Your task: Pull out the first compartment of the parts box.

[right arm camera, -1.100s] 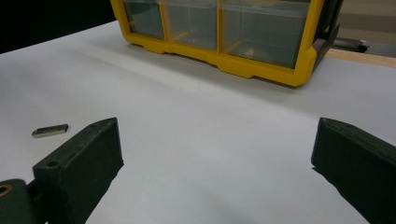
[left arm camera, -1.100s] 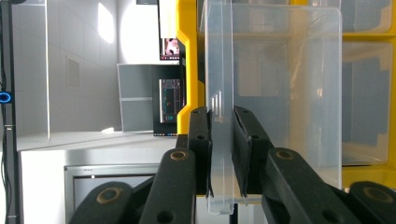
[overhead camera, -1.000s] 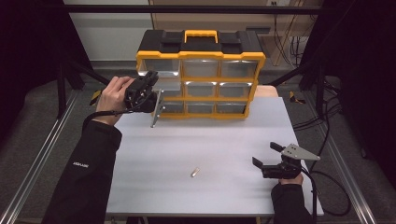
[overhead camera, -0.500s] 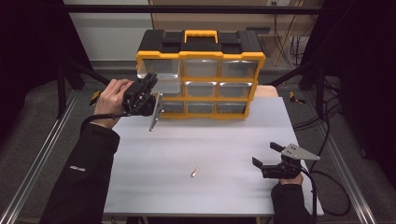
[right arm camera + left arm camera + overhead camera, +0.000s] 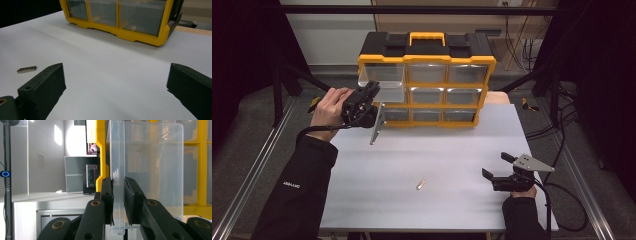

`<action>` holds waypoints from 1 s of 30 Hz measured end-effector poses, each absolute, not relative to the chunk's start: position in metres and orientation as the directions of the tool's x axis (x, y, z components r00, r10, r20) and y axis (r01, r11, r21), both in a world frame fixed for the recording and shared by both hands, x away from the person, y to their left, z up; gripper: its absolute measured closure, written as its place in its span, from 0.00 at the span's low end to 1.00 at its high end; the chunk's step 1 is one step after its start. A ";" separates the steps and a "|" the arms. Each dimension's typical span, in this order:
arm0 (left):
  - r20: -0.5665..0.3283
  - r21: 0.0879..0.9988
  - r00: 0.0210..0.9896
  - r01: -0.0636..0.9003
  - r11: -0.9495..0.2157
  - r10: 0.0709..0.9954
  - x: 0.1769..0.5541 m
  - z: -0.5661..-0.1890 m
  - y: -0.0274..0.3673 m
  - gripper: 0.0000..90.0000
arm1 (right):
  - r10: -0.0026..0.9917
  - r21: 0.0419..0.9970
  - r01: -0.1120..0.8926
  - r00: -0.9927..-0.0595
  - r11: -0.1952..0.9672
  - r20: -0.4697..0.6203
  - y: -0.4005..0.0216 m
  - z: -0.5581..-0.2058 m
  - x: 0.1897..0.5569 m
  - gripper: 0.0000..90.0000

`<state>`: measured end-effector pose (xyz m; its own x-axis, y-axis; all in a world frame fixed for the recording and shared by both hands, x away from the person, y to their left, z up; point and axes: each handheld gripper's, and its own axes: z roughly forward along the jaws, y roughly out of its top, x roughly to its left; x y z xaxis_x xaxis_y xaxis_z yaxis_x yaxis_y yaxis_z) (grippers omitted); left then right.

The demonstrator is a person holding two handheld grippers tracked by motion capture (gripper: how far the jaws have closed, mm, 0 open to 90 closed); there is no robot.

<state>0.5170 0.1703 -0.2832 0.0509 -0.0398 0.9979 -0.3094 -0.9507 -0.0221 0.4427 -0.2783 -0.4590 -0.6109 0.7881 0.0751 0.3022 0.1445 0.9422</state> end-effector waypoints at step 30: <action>0.997 0.001 0.076 -0.309 -0.951 -0.023 0.510 -0.283 0.170 0.84 | 0.788 0.942 0.302 -0.611 0.144 0.075 -0.278 -0.459 0.443 0.02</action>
<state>0.5101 0.1704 -0.2835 0.0757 -0.0235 0.9969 -0.3085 -0.9512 0.0010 0.4427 -0.2782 -0.4591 -0.6111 0.7879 0.0753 0.3020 0.1443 0.9423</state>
